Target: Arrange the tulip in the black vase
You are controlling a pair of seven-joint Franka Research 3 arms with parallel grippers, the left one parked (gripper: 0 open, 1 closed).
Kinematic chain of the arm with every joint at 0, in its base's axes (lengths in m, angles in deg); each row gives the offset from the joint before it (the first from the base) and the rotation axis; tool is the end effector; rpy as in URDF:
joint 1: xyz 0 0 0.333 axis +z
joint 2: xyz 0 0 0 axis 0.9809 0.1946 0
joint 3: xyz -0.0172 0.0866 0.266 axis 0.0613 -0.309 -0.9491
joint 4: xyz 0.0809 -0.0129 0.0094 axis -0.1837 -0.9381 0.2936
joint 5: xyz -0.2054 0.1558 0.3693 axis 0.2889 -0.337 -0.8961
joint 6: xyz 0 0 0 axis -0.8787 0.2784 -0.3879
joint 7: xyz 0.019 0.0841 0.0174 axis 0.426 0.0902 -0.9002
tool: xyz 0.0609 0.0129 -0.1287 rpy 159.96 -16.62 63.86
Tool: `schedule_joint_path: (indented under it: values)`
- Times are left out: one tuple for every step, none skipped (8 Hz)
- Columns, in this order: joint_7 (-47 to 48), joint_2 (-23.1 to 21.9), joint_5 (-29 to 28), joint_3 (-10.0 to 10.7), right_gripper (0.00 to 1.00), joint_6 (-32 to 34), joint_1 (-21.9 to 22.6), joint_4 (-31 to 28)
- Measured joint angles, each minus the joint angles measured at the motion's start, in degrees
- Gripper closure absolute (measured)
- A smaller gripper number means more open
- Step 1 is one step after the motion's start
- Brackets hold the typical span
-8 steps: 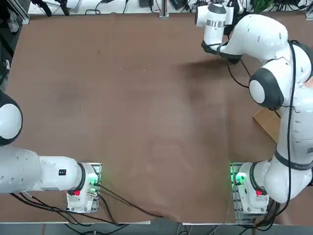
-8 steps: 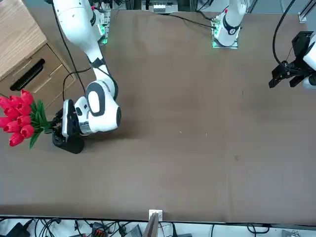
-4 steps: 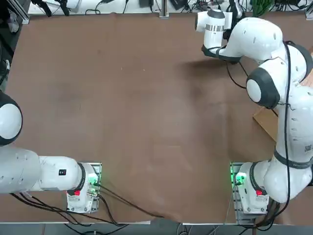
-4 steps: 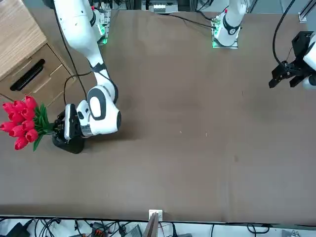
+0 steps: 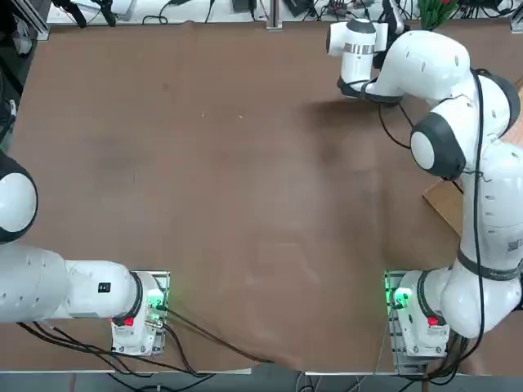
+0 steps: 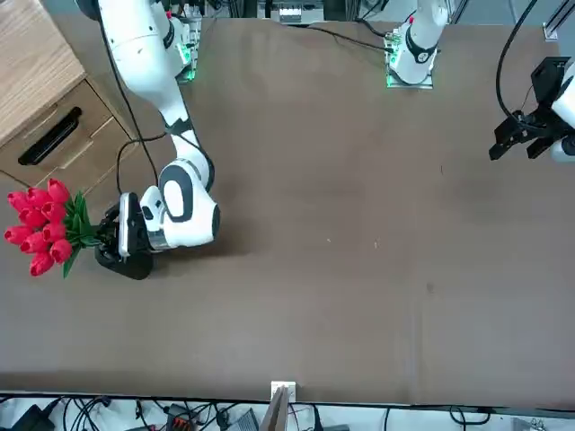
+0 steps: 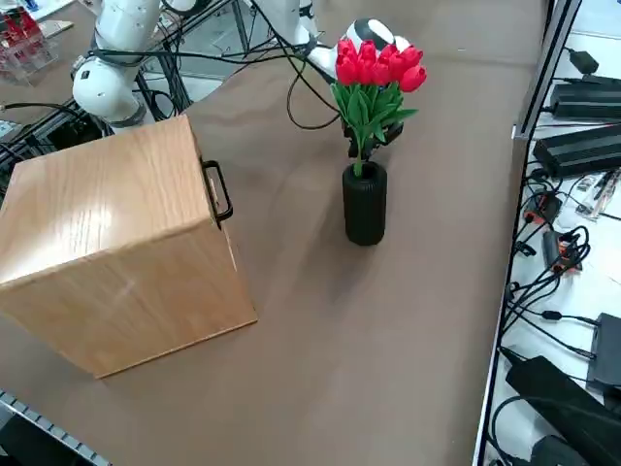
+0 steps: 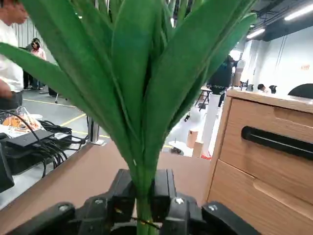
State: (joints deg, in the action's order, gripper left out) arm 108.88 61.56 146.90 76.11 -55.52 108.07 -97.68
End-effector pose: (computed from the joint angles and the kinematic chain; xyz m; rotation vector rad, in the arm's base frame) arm 0.6789 0.1304 0.2104 1.3968 -1.1621 1.1383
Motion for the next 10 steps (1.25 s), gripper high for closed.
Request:
schedule_joint_path:
  values:
    - [-0.6, 0.0, 0.2, 0.0, 0.57, 0.0, 0.0, 0.0]
    - [-1.3, 0.0, 0.2, 0.0, 0.39, 0.0, 0.1, 0.0]
    - [-1.4, 0.0, 0.2, -0.1, 0.20, 0.0, 0.1, 0.0]
    - [-1.5, 0.0, 0.2, -0.1, 0.01, 0.0, 0.2, 0.0]
    - [-1.8, 0.0, 0.2, -0.1, 0.00, 0.0, 0.2, 0.0]
    - [-2.4, 0.0, 0.2, -0.1, 0.00, 0.2, 0.2, 0.0]
    - [-3.8, 0.0, 0.2, -0.1, 0.00, 0.5, 0.2, 0.0]
    - [-5.7, 0.0, 0.2, -0.1, 0.00, 1.1, 0.2, 0.2]
    - [-7.8, 0.0, 0.2, -0.1, 0.00, 1.6, 0.3, 0.4]
    - [-9.6, 0.0, 0.3, -0.1, 0.00, 2.4, 0.3, 0.9]
